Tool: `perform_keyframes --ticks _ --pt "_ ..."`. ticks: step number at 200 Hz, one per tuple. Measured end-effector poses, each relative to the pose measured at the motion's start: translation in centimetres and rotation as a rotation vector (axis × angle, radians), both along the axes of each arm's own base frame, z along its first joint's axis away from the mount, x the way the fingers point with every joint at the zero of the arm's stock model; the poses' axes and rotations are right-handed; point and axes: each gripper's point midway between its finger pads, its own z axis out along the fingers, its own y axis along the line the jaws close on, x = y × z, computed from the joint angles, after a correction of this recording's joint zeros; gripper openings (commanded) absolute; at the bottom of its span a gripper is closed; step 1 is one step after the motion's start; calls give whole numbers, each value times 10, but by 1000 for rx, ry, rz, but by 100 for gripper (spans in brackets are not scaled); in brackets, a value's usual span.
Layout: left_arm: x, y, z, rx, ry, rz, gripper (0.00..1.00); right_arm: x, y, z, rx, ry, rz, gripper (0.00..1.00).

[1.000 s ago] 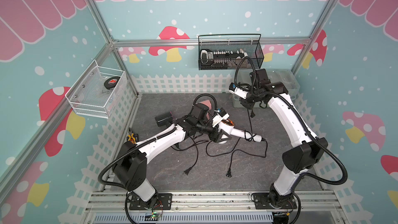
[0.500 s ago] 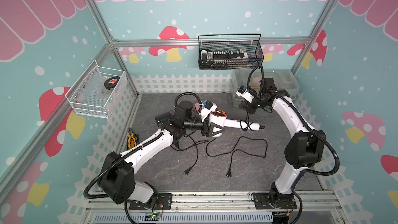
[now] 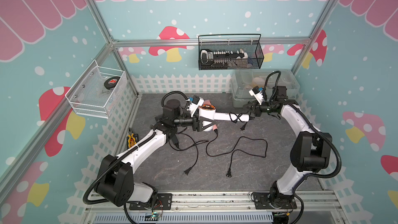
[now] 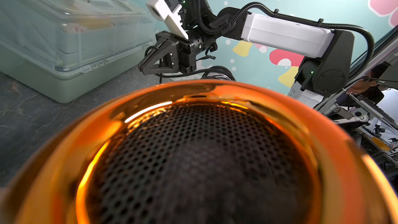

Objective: Wrap the cord around the hair dryer
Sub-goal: Wrap the power cord around the hair dryer.

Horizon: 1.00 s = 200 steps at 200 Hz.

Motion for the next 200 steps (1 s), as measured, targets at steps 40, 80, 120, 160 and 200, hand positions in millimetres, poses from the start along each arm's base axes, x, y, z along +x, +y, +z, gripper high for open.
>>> perform_keyframes --ticks 40,80,120,160,200 --pt "7 13 -8 27 13 43 0 14 -24 28 62 -60 -104 0" --pt "7 19 -13 37 21 58 0 15 -26 51 117 -114 -115 0" --pt "19 34 -9 3 32 102 0 8 -23 37 144 -95 -99 0" --pt "14 27 3 -37 30 74 0 5 -12 16 131 -42 -91 0" --pt "10 23 3 -38 40 63 0 5 10 6 62 -33 -60 0"
